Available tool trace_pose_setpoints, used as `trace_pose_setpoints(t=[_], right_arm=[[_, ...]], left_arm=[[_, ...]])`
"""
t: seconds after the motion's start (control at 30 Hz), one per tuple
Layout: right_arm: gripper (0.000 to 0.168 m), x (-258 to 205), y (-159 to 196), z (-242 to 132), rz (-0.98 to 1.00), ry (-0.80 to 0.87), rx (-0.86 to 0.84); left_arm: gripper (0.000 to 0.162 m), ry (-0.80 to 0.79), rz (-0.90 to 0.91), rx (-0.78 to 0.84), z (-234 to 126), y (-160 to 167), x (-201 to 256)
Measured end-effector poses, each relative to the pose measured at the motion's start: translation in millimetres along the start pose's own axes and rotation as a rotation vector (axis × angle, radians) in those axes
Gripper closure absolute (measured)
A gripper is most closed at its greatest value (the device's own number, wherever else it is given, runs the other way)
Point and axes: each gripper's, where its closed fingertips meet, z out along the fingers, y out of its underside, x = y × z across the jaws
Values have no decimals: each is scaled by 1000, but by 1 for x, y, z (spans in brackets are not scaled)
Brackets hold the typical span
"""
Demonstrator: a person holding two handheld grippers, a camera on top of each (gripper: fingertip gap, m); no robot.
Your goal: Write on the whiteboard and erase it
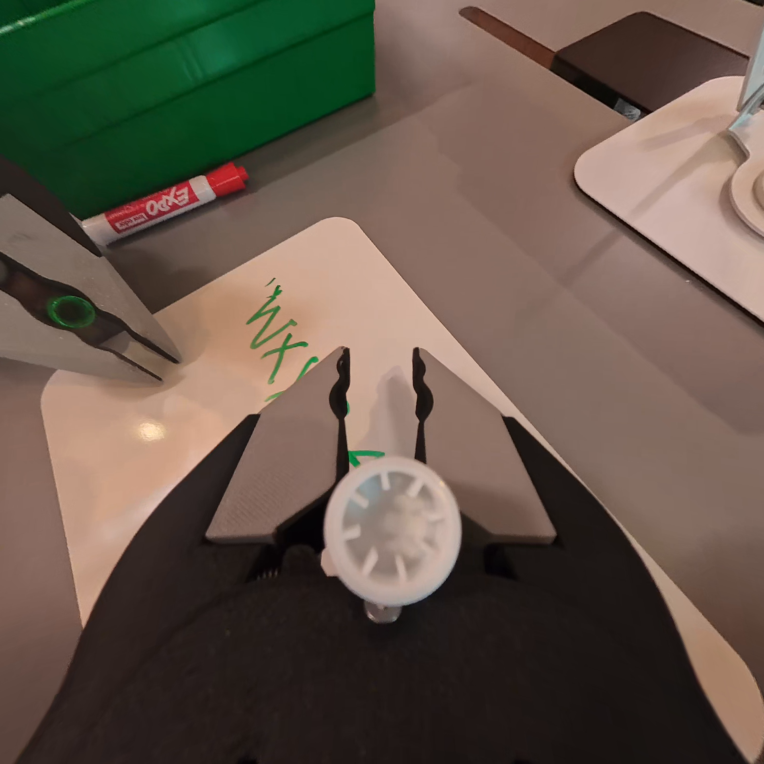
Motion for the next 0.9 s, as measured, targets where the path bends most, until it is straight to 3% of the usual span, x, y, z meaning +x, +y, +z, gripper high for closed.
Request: trace_pose_setpoints(t=[0.27, 0.6, 0.9], right_arm=[[140, -7, -36, -16, 25, -19, 218], [140, 11, -39, -21, 10, 105, 279], [140, -14, -59, -32, -59, 78, 463]], left_arm=[[152, 1, 2, 0, 0, 0, 0], [152, -3, 10, 0, 0, 0, 0], [152, -27, 27, 0, -1, 0, -3]])
